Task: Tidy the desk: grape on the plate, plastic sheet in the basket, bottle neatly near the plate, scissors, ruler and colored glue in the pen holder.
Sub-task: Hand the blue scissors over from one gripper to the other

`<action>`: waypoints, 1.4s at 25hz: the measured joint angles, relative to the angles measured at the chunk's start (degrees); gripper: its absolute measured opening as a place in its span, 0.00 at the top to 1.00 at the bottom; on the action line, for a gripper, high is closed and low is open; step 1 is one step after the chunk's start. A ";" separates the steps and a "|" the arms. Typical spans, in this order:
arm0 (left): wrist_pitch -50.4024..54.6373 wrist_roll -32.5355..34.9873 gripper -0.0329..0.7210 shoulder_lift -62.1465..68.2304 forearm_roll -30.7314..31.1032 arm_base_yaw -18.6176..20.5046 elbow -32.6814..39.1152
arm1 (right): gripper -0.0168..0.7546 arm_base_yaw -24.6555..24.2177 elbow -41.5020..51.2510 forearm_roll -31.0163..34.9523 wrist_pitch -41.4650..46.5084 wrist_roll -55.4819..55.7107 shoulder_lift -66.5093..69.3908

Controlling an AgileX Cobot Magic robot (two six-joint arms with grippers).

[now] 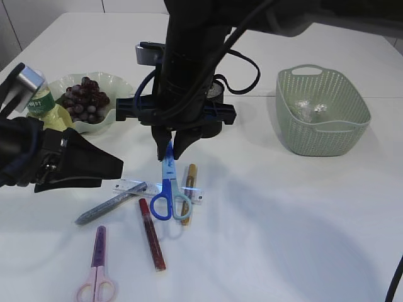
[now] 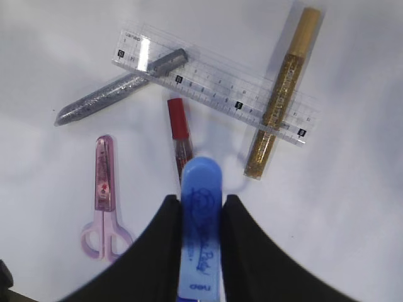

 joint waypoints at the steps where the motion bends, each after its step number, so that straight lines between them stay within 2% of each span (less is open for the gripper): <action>1: 0.21 0.33 0.33 0.47 -0.41 0.00 0.00 | 0.77 0.00 0.00 0.00 0.00 0.00 0.00; 17: 2.74 6.05 0.33 3.18 -5.32 0.00 0.40 | 0.77 -0.91 -2.81 2.48 0.33 -0.13 0.00; 27: 0.59 9.19 0.33 3.72 -10.42 -6.36 0.40 | 0.77 -0.91 -5.27 3.00 0.63 -0.27 0.00; 35: -0.50 10.10 0.33 5.94 -11.62 -6.74 0.40 | 0.77 -0.91 -5.27 7.00 0.68 -1.38 0.00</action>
